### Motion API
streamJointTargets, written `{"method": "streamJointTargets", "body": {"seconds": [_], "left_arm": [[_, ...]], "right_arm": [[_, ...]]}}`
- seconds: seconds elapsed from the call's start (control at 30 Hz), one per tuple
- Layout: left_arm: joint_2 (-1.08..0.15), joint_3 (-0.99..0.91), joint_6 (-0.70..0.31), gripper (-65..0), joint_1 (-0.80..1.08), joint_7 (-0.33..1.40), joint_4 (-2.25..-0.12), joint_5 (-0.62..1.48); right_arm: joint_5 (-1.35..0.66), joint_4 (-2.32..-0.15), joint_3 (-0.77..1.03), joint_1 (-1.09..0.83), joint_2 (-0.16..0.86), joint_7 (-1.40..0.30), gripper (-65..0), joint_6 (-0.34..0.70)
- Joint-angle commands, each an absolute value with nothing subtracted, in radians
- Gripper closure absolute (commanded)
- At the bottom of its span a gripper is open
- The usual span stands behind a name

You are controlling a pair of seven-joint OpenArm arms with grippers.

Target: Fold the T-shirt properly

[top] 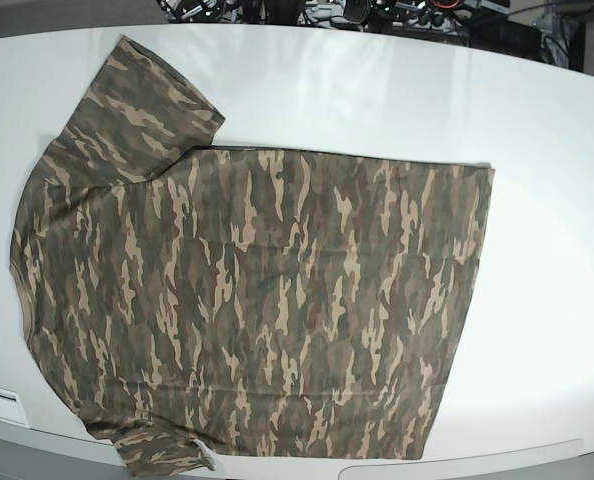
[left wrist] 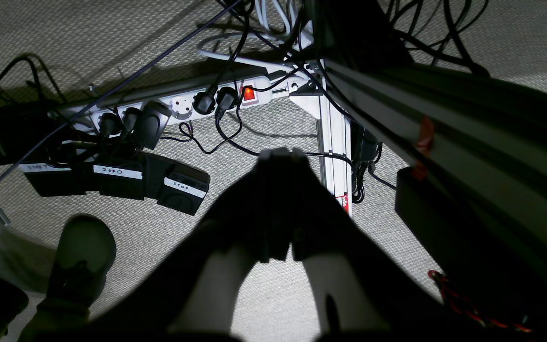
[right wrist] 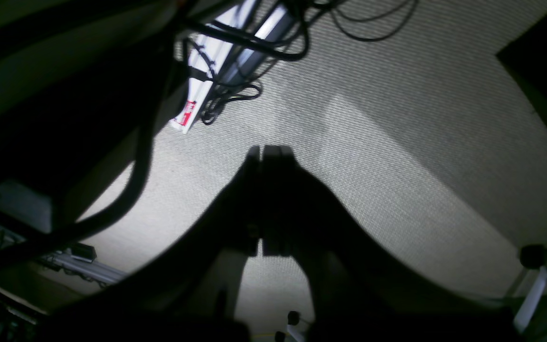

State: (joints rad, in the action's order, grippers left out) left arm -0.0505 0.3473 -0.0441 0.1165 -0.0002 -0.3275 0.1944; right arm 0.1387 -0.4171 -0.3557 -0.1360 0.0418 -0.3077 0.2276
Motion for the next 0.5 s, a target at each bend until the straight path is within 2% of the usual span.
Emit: {"method": "streamJointTargets", "body": {"seconds": [0.0,0.17,0.47], "left_arm": [[-0.050,0.350,-0.051,0.0,0.121,-0.008,-0.334,0.191],[-0.050,0.350,-0.051,0.0,0.122,-0.007,-0.334,0.191],[-0.050,0.350,-0.052,0.0,0.128,0.001,-0.334,0.191]], "right_arm": [[0.135,-0.424,-0.353,-0.139,0.044,-0.307,0.0,0.244],[0.135,-0.424,-0.353,-0.139,0.044,-0.307,0.0,0.274],[0.135,-0.424,-0.353,-0.139,0.044,-0.308,0.0,0.254]]}}
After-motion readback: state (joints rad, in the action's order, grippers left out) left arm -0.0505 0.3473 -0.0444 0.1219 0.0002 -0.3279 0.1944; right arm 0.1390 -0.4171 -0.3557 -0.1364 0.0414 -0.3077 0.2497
